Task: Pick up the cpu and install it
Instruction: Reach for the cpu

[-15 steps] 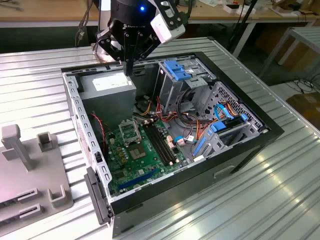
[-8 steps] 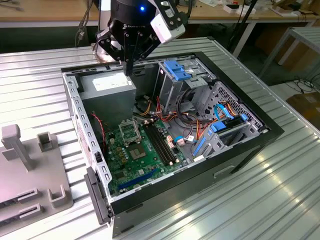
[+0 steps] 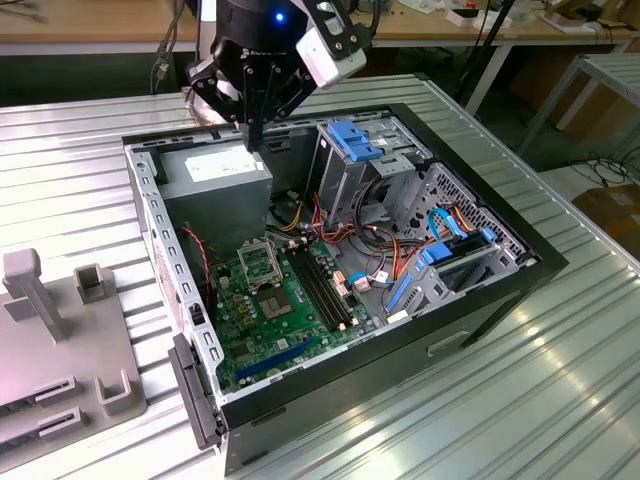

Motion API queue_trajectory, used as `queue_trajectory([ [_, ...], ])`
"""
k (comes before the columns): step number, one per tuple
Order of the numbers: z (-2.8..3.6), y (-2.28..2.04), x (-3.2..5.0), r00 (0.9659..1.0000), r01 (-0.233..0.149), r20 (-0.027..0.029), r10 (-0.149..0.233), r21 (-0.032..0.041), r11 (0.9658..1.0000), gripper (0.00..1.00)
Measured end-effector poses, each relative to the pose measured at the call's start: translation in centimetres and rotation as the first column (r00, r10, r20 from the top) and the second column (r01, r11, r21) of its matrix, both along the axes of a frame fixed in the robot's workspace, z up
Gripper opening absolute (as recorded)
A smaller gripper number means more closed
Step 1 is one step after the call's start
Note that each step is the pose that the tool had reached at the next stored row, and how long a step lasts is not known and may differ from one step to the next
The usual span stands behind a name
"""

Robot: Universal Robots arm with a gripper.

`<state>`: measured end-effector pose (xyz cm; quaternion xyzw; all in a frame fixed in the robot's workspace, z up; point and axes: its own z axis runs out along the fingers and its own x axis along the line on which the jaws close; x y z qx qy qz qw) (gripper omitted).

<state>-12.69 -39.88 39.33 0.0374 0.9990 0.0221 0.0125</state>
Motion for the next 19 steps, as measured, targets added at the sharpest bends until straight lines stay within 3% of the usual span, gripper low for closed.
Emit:
queue_trajectory([
  [19,0.0,0.0,-2.14,1.0,0.0,0.0,0.0,0.0,1.0,0.11],
])
